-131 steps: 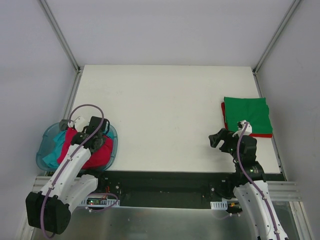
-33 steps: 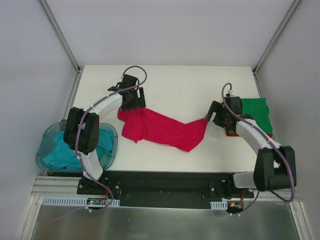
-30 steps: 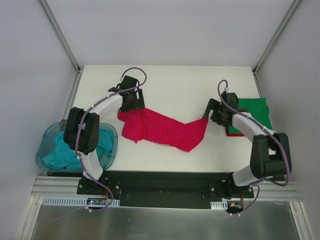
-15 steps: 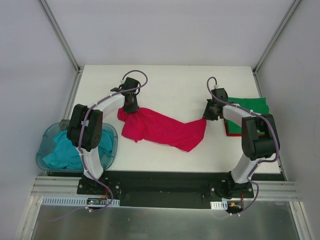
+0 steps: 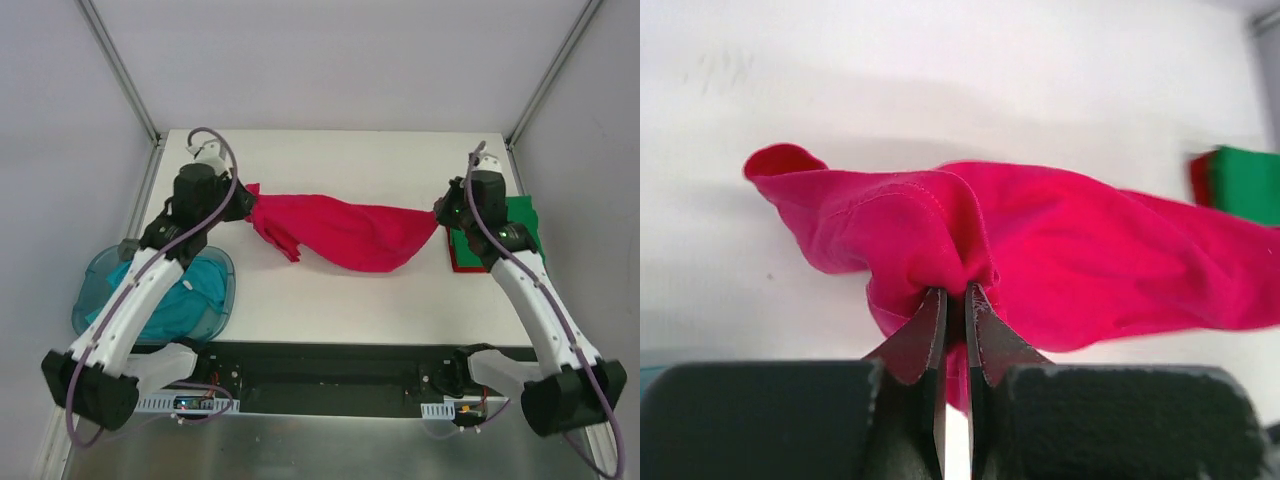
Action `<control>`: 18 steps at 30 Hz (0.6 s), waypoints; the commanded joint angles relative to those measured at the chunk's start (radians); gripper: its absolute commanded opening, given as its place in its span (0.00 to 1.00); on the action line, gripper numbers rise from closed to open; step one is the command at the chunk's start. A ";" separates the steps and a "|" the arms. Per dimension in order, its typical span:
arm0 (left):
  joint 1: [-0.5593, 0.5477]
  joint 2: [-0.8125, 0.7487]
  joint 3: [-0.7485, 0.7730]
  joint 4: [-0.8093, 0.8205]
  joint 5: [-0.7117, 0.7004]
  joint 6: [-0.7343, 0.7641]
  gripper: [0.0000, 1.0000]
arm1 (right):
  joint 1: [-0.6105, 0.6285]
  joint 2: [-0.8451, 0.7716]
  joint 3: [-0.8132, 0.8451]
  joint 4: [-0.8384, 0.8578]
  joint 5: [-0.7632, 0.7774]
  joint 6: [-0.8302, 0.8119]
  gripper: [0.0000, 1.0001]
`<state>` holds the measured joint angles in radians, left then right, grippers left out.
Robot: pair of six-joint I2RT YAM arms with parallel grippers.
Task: Fold and stack the t-shirts
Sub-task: Flatten out the tshirt
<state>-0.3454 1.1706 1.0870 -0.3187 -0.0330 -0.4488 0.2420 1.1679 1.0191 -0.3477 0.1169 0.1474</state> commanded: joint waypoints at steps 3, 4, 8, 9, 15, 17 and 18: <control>0.005 -0.317 -0.058 0.145 0.335 0.091 0.00 | -0.003 -0.261 0.182 -0.298 0.024 -0.104 0.00; 0.005 -0.363 -0.061 0.162 0.379 0.093 0.00 | -0.003 -0.293 0.218 -0.325 0.011 -0.108 0.01; 0.005 -0.500 -0.070 0.222 0.479 0.070 0.00 | -0.003 -0.407 0.346 -0.419 -0.011 -0.120 0.00; 0.005 -0.523 -0.062 0.227 0.484 0.058 0.00 | -0.003 -0.425 0.387 -0.450 -0.007 -0.121 0.00; 0.005 -0.650 0.010 0.236 0.594 0.039 0.00 | -0.003 -0.511 0.590 -0.576 0.015 -0.135 0.00; 0.005 -0.672 0.034 0.240 0.620 0.025 0.00 | -0.004 -0.531 0.633 -0.602 0.018 -0.132 0.00; 0.005 -0.681 0.045 0.242 0.633 0.018 0.00 | -0.004 -0.540 0.647 -0.611 0.012 -0.132 0.01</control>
<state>-0.3454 0.5301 1.0546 -0.1696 0.4938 -0.4068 0.2417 0.6491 1.5986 -0.8711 0.1181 0.0345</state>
